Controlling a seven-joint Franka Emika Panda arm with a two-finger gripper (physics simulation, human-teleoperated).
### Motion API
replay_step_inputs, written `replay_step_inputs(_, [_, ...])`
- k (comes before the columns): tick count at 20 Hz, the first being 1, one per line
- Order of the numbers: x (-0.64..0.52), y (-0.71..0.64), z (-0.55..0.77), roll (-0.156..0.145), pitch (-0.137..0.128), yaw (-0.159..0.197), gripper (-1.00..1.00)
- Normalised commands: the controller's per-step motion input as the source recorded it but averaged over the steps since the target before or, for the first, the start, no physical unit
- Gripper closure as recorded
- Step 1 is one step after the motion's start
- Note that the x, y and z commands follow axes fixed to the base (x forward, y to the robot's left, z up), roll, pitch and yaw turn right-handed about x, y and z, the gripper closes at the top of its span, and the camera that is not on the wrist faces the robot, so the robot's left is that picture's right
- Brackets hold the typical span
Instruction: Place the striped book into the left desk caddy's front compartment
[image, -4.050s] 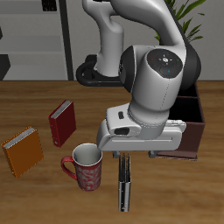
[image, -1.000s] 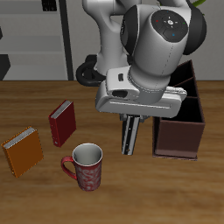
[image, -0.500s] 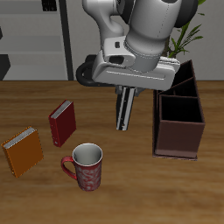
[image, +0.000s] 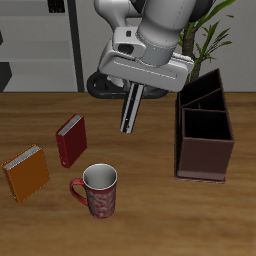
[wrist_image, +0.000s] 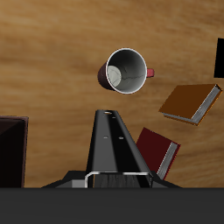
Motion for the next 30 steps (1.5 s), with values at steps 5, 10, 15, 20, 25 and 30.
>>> replay_step_inputs(5, [-0.3,0.26,-0.08,-0.015,-0.012,-0.005,1.0])
replay_step_inputs(10, [-0.28,0.15,-0.06,-0.014,0.034,-0.007,1.0])
replay_step_inputs(15, [-0.35,0.01,0.01,-0.025,-0.022,0.015,1.0])
replay_step_inputs(20, [-0.27,0.06,-0.02,-0.005,-0.011,0.014,1.0])
replay_step_inputs(25, [-0.32,0.12,-0.08,0.043,0.006,0.01,1.0])
replay_step_inputs(30, [-0.35,0.05,-0.08,0.025,-0.01,0.011,1.0])
